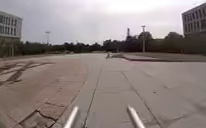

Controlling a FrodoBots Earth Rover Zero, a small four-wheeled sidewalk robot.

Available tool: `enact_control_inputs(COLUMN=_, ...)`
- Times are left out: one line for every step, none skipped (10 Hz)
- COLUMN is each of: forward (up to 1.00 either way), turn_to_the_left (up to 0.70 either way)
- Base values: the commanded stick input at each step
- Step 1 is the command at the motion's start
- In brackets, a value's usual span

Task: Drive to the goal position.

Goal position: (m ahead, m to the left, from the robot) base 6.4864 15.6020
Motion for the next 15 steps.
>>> enact_control_inputs(forward=0.69, turn_to_the_left=0.0)
enact_control_inputs(forward=0.69, turn_to_the_left=0.0)
enact_control_inputs(forward=0.69, turn_to_the_left=0.0)
enact_control_inputs(forward=0.69, turn_to_the_left=0.0)
enact_control_inputs(forward=0.69, turn_to_the_left=0.0)
enact_control_inputs(forward=0.69, turn_to_the_left=0.0)
enact_control_inputs(forward=0.69, turn_to_the_left=0.0)
enact_control_inputs(forward=0.69, turn_to_the_left=0.0)
enact_control_inputs(forward=0.69, turn_to_the_left=0.0)
enact_control_inputs(forward=0.69, turn_to_the_left=0.0)
enact_control_inputs(forward=0.69, turn_to_the_left=0.0)
enact_control_inputs(forward=0.69, turn_to_the_left=0.0)
enact_control_inputs(forward=0.69, turn_to_the_left=0.0)
enact_control_inputs(forward=0.69, turn_to_the_left=0.0)
enact_control_inputs(forward=0.69, turn_to_the_left=0.0)
